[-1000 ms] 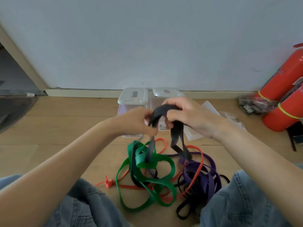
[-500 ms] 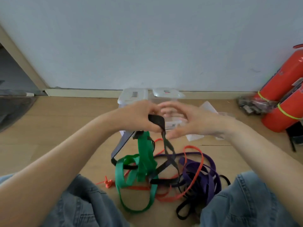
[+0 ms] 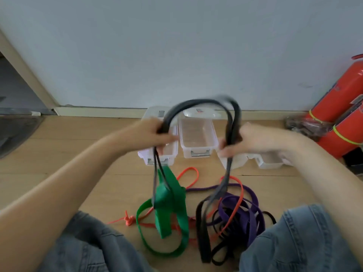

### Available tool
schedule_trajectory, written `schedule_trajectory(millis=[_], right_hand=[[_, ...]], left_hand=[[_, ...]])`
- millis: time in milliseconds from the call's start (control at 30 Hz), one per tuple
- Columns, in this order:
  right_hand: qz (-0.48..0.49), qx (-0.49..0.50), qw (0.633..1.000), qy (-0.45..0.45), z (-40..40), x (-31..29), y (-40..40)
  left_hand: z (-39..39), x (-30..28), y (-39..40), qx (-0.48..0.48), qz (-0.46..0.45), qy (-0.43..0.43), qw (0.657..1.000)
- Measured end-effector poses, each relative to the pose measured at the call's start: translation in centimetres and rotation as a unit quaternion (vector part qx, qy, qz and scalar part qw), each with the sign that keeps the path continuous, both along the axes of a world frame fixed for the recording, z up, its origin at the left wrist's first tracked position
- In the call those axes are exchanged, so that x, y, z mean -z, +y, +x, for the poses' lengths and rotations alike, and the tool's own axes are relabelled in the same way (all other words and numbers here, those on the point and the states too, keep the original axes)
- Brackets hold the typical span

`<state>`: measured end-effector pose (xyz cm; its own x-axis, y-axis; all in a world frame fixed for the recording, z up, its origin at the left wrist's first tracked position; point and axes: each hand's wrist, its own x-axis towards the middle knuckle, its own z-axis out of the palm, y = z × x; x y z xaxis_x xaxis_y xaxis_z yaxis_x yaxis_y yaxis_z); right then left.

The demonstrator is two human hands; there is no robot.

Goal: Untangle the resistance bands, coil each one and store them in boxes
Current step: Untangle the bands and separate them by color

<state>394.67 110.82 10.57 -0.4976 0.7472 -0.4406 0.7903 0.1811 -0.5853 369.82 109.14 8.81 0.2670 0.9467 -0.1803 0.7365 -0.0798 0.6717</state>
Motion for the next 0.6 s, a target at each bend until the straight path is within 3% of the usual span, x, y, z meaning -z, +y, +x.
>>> schedule_trajectory(millis=[33, 67, 167, 267, 367, 400, 533, 600], right_hand=[[-0.015, -0.014, 0.999, -0.037, 0.0, 0.5, -0.2], [-0.029, -0.008, 1.0, -0.003, -0.3, 0.8, -0.5], [-0.066, 0.023, 0.978, 0.196, -2.2, 0.6, -1.2], [-0.002, -0.049, 0.981, 0.189, -3.6, 0.8, -1.8], [0.0, 0.02, 0.951, 0.309, -3.8, 0.5, -1.8], [-0.015, 0.026, 0.932, 0.36, -3.8, 0.0, -1.9], [-0.065, 0.05, 0.849, 0.522, -3.2, -1.3, -1.6], [-0.005, 0.086, 0.873, 0.48, -1.8, -1.7, -0.7]], left_hand=[[-0.2, -1.2, 0.1, -0.024, 0.031, -0.086, 0.996], [0.2, -2.3, -0.2, -0.01, 0.045, -0.133, 0.99], [2.9, -2.9, -1.6, 0.112, 0.045, -0.063, 0.991], [3.2, -2.5, -1.3, 0.084, 0.038, -0.077, 0.993], [2.1, -0.5, -1.0, 0.063, -0.035, -0.114, 0.991], [1.9, 0.8, -1.2, 0.081, -0.065, -0.106, 0.989], [2.4, 5.9, -2.0, 0.182, -0.122, 0.088, 0.972], [1.8, 5.3, -1.4, 0.142, -0.068, 0.129, 0.979]])
